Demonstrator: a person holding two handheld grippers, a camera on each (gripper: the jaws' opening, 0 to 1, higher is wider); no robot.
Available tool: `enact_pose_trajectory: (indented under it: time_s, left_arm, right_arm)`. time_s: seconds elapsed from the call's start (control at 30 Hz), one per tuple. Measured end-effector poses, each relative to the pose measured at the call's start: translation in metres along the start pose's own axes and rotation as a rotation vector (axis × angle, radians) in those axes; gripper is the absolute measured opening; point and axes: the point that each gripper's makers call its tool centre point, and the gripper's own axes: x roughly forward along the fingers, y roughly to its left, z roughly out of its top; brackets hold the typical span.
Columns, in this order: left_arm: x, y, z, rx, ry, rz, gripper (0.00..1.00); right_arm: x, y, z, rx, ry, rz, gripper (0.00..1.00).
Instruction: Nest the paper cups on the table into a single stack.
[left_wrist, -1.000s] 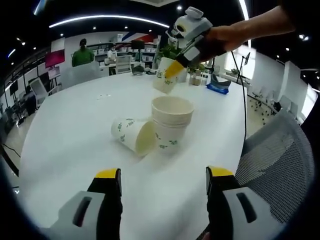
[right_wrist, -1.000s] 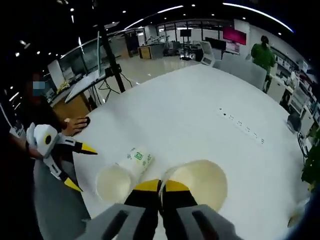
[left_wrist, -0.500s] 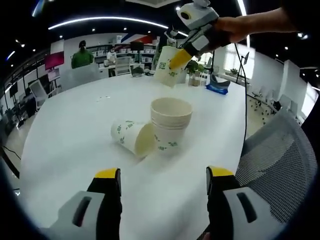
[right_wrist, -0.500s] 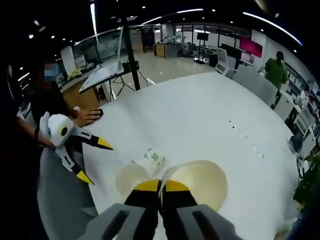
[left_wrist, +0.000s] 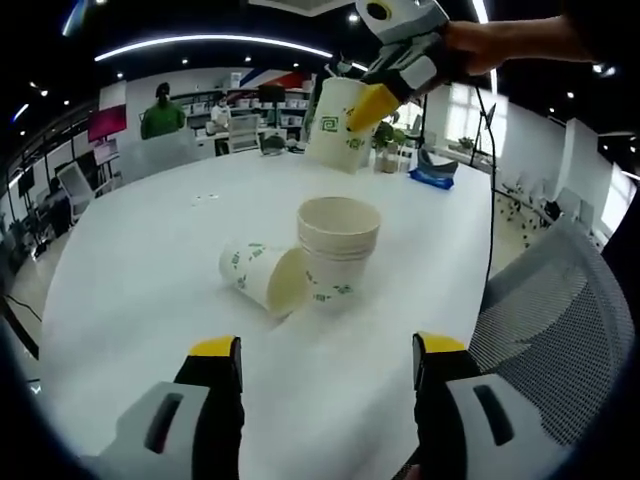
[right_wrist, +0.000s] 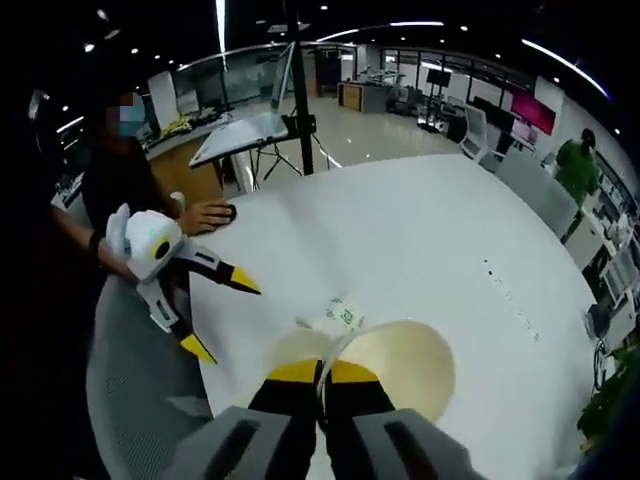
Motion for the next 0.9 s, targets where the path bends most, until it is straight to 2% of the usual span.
enact_pose_trajectory:
  time_s: [0.43,0.9]
  left_arm:
    - [0.006,0.0,-0.004,0.008,0.003,-0.013,0.68]
    - [0.002,-0.002,-0.003,0.006,0.003,-0.009,0.67]
  right_arm:
    - [0.007,0.027,-0.006,-0.071,0.05,0.049,0.0]
    - [0.024,0.034,-0.006,-0.133,0.084,0.086,0.0]
